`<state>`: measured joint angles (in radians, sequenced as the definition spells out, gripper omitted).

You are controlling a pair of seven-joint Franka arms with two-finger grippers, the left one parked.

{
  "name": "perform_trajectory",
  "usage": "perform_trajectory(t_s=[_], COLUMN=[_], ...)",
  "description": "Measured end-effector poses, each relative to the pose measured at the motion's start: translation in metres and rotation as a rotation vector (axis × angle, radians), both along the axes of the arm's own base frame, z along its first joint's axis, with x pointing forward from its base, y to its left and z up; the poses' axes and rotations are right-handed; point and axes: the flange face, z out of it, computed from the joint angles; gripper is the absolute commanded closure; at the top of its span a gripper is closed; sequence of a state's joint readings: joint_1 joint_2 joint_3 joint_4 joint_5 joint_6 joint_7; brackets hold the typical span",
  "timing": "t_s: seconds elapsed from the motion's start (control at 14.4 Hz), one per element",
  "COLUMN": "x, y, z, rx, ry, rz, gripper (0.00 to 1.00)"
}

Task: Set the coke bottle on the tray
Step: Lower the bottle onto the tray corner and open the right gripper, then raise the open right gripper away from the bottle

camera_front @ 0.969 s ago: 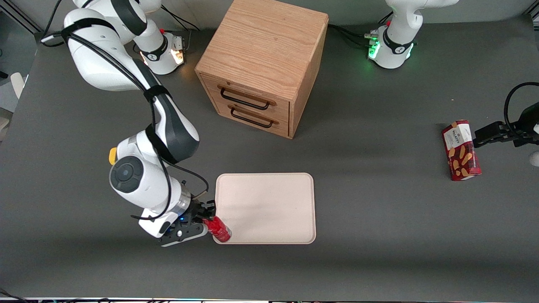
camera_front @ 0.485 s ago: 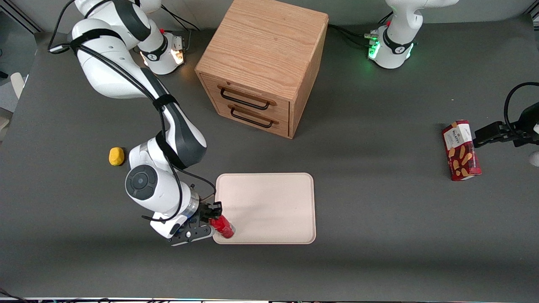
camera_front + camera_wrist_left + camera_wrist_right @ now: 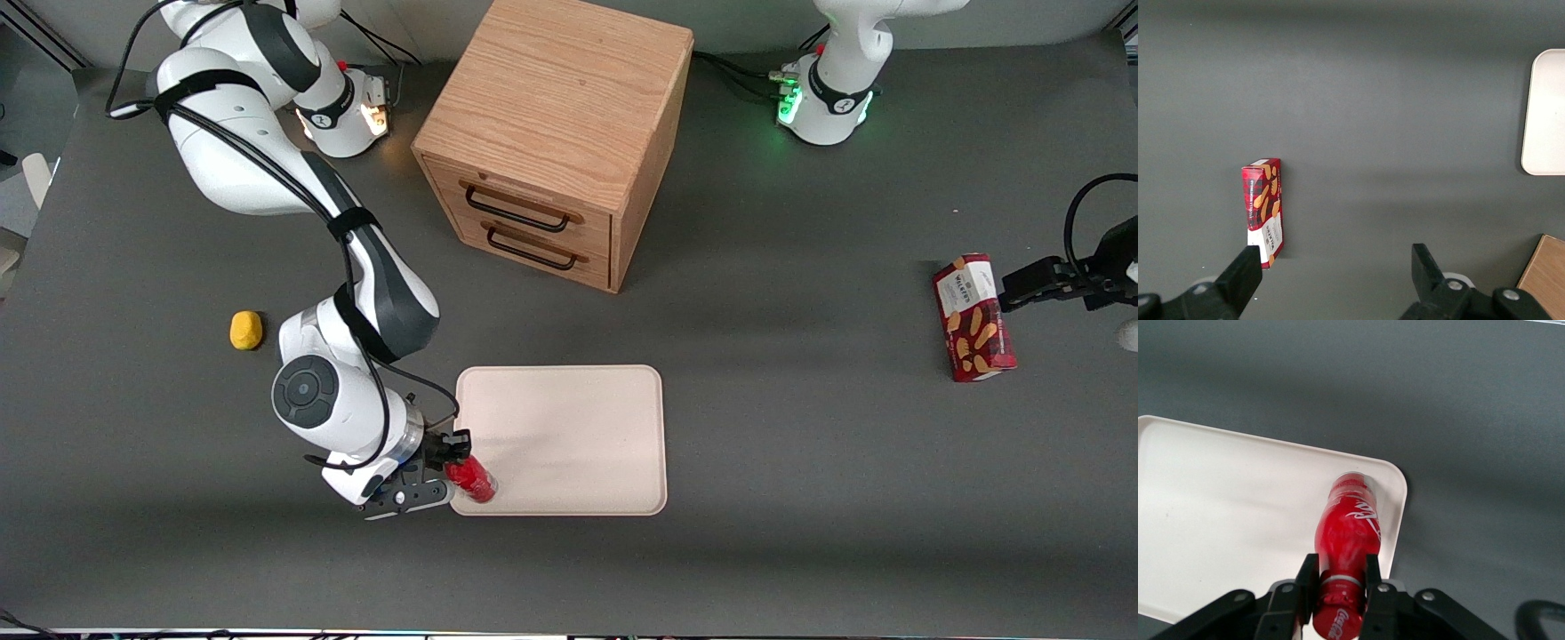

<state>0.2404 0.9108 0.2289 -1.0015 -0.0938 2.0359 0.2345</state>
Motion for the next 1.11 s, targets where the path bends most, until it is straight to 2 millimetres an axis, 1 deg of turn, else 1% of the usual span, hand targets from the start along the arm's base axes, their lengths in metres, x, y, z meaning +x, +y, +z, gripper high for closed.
perform_trajectory(t_s=[0.62, 0.76, 0.9, 0.97, 1.11], x=[0.002, 0.005, 0.005, 0.002, -0.009], y=[0.000, -0.004, -0.015, -0.022, -0.042], z=[0.002, 0.008, 0.024, 0.037, 0.072], rx=[0.006, 0.010, 0.000, -0.015, -0.038], ry=[-0.011, -0.022, -0.010, 0.016, 0.045], rz=[-0.007, -0.014, -0.024, -0.028, -0.041], gripper=[0.00, 0.00, 0.00, 0.00, 0.00])
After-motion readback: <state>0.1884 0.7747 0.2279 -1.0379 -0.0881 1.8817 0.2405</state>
